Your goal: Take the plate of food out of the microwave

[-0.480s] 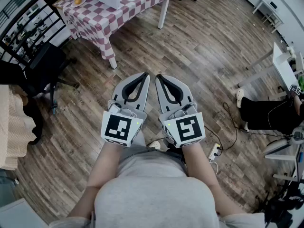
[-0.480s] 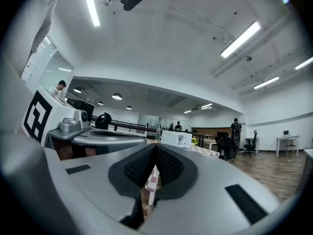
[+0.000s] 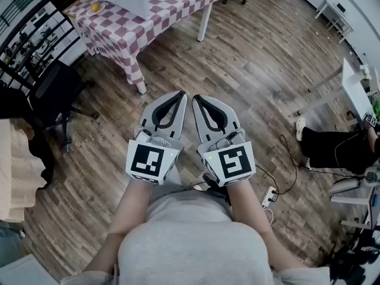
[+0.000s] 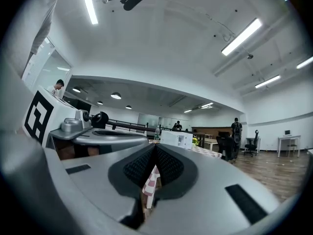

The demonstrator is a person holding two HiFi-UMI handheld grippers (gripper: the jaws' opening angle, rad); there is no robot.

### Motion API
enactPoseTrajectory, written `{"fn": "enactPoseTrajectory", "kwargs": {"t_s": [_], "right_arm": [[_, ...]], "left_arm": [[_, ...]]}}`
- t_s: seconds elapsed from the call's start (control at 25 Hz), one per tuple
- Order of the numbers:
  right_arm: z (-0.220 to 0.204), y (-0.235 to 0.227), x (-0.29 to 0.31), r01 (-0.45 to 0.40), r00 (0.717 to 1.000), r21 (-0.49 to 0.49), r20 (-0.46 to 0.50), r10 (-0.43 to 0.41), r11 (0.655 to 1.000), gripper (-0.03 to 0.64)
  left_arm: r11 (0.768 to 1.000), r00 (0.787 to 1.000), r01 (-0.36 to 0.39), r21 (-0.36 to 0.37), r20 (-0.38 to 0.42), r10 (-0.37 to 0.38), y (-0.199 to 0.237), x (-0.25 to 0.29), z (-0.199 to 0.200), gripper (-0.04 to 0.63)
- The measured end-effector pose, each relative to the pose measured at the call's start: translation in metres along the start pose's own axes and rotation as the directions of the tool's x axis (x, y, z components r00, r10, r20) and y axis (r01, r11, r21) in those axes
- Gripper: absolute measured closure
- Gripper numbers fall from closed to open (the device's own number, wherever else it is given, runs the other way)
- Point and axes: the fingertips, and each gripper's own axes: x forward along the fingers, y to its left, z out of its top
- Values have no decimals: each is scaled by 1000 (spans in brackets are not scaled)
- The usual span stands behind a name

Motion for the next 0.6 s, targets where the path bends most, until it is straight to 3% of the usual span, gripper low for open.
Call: {"fn": "enactPoseTrajectory", "kwargs": {"t_s": [0.6], "right_arm": [[-7, -42, 122, 35, 999, 3, -13, -35, 999, 591]], "left_arm": [[999, 999, 32, 6, 27, -32, 103, 81, -2, 594]]}}
